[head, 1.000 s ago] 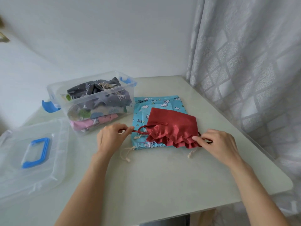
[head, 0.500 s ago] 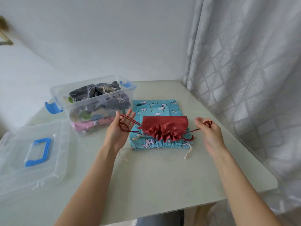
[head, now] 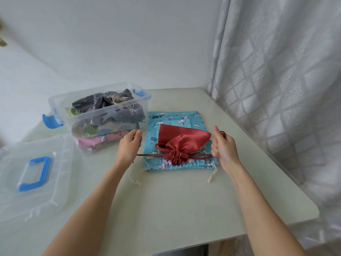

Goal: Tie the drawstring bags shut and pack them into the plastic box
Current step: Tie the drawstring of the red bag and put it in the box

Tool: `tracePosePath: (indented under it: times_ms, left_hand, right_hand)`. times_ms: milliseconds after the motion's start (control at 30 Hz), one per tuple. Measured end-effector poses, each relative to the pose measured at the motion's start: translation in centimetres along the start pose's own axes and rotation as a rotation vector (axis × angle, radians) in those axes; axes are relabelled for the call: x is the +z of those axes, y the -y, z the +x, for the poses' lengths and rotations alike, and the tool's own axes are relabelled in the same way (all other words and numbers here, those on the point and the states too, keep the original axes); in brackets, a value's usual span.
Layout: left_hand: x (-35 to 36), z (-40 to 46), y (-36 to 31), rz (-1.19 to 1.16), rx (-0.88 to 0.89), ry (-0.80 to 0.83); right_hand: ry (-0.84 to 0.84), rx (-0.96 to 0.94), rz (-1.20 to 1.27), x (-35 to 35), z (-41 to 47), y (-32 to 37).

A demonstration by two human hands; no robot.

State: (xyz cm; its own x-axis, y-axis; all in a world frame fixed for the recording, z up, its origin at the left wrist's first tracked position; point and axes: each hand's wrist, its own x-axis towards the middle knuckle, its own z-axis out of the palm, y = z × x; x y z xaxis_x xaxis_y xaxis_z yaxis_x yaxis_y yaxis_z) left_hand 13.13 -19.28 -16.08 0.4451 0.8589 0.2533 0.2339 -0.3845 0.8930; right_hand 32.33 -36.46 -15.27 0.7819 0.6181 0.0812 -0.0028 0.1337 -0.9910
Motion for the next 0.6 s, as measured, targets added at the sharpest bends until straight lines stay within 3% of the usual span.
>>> tracePosePath:
  times_ms: [200,267,333,433,500,600]
  left_hand:
    - [-0.5,-0.2,0.4,0.301,0.131,-0.046]
    - [-0.7,-0.1,0.6,0.287,0.124,-0.048]
    - [-0.9,-0.3,0.8,0.078,0.067,0.013]
    - [-1.6,-0.5,0.8,-0.254,-0.041,0.123]
    - [-1.9,-0.3,0.9,-0.257,-0.035,0.127]
    - [-1.9,-0.1,0.9,-0.193,-0.003,0.126]
  right_hand:
    - [-0.010,-0.185,-0.250,0.4,0.0,-0.9]
    - [-0.003,-0.188,-0.316,0.5,-0.1,-1.0]
    - [0.044,-0.125,-0.341,0.1,-0.2,-0.5]
    - [0.326,0.041,-0.176,-0.3,-0.6,1.4]
    - [0.501,0.109,0.011,0.6,-0.4,3.1]
    - [0.523,0.168,0.141,4.0,0.9,4.5]
